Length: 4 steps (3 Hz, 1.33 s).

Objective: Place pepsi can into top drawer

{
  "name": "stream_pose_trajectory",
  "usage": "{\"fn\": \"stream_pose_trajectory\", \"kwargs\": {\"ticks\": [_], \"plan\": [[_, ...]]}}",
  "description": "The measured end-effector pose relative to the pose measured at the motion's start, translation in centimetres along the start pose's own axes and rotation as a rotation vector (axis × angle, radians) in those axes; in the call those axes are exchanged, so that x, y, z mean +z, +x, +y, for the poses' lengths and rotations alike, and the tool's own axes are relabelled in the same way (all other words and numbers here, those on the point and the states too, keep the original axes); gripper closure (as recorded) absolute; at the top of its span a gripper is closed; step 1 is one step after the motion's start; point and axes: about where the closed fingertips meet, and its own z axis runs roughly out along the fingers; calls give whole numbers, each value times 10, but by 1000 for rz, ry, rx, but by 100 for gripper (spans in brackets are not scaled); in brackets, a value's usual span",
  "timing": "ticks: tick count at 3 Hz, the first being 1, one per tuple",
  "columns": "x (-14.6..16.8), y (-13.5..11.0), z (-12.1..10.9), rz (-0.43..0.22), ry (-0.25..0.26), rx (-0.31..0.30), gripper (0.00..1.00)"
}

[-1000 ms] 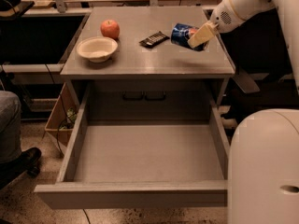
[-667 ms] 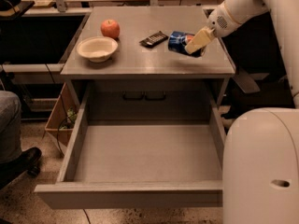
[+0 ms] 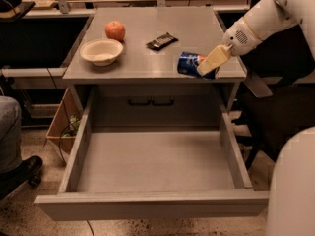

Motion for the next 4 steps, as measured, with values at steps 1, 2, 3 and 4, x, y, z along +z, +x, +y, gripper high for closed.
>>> {"fn": "stream_pose_trajectory", "kwargs": {"ticks": [1, 2, 3, 4], "plan": [[-17, 17, 32, -82, -10, 29, 100], [19, 77, 87, -134, 20, 42, 100], [42, 95, 95, -94, -15, 60, 100], [42, 95, 95, -94, -15, 60, 100]]}}
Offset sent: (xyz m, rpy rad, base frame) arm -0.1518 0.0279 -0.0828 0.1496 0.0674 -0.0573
